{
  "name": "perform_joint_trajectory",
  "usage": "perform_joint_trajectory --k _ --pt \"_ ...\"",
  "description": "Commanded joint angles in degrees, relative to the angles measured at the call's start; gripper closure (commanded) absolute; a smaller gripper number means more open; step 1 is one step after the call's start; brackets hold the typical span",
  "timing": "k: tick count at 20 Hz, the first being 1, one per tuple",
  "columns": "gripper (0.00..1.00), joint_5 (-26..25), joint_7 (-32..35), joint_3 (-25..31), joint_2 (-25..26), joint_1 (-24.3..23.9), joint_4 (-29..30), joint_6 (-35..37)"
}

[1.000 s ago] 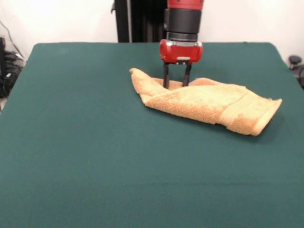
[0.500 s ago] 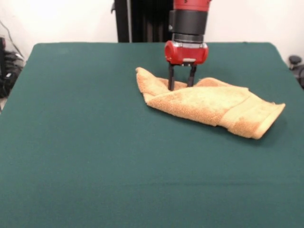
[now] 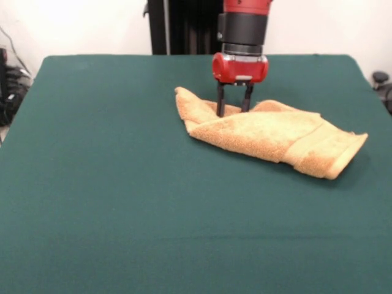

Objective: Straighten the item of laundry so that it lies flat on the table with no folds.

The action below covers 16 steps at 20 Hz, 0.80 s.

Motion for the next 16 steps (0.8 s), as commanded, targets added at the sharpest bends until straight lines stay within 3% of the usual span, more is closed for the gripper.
perform_joint_trajectory --k 1,16 --pt "0.0 5.84 12.25 7.17 0.99 0.99 -7.59 -0.84" --pt "0.0 1.53 7.14 10.72 -0.12 -3.0 -15.24 6.76"
